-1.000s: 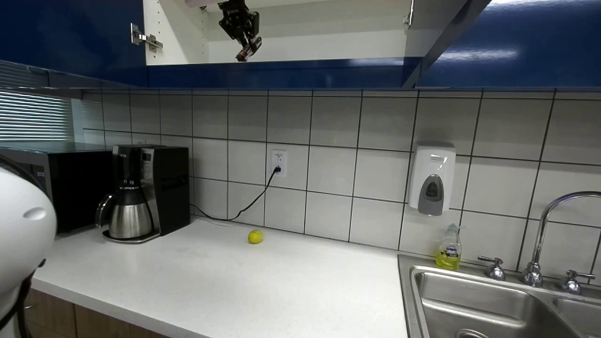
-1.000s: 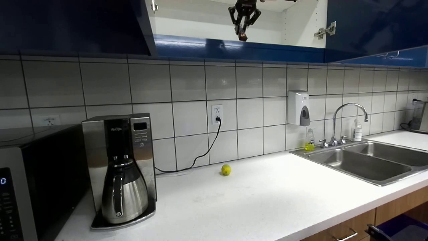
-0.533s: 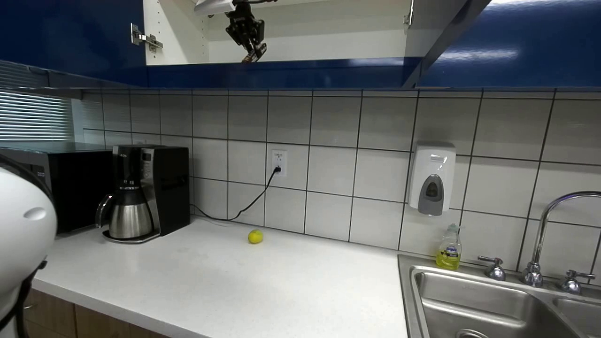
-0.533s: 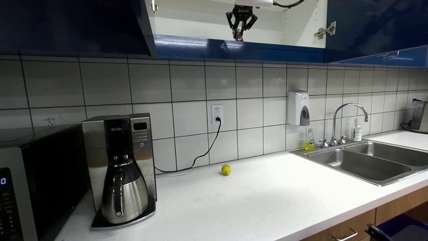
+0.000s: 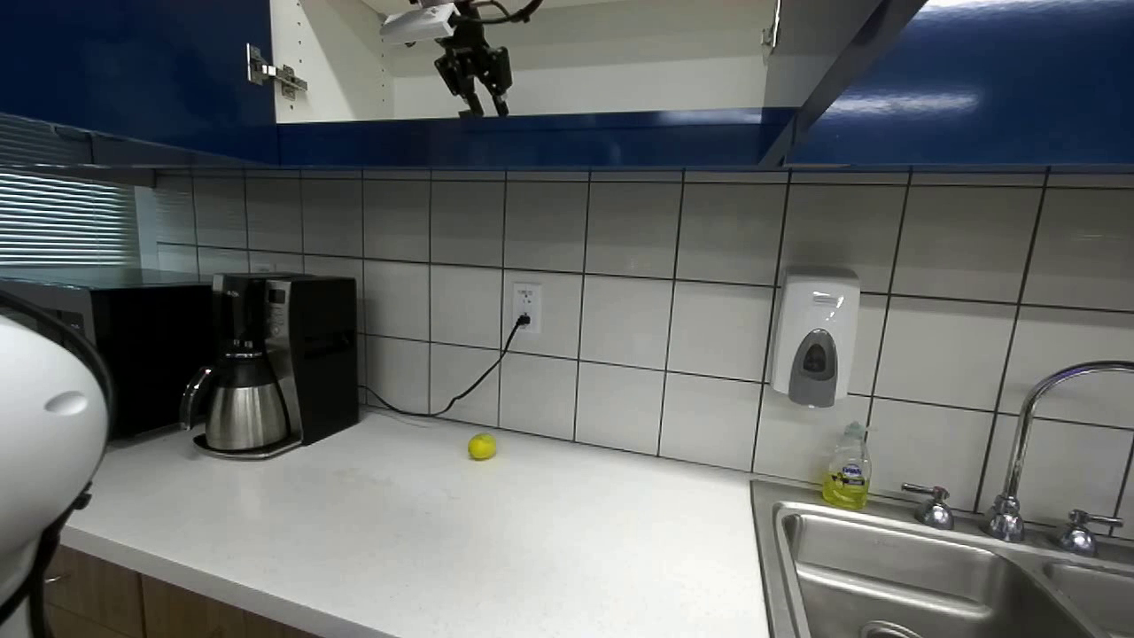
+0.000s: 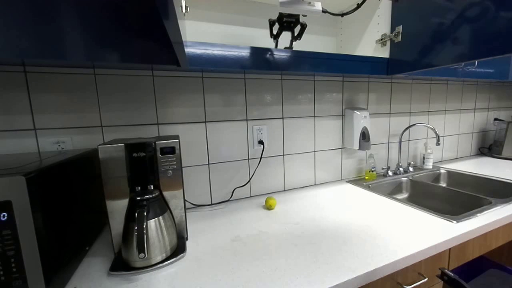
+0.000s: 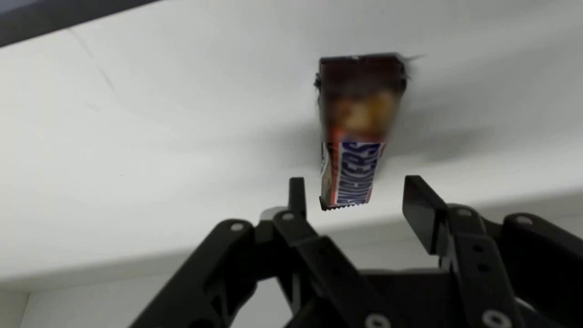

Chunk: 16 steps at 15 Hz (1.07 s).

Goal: Put the candy bar into the cupboard

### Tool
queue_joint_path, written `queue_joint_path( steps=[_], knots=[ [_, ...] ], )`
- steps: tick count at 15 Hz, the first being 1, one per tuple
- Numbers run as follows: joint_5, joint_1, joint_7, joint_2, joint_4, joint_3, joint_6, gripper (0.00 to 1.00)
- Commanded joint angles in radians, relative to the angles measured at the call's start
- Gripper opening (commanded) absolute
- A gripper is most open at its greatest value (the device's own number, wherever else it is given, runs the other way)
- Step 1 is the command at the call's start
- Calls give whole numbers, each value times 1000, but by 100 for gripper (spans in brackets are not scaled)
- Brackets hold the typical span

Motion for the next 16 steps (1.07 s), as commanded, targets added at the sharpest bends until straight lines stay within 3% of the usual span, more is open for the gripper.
queue_joint_path(
  steps=[1, 2, 3, 10, 16],
  knots=[
    [-13, 1, 23, 14, 40, -6, -43, 91],
    [-10, 1, 22, 7, 31, -8, -40, 98],
    [-7, 1, 21, -6, 16, -9, -34, 100],
    [15, 5, 21, -93, -83, -4, 12, 100],
    [39, 18, 18, -256, -277, -7, 80, 100]
  ],
)
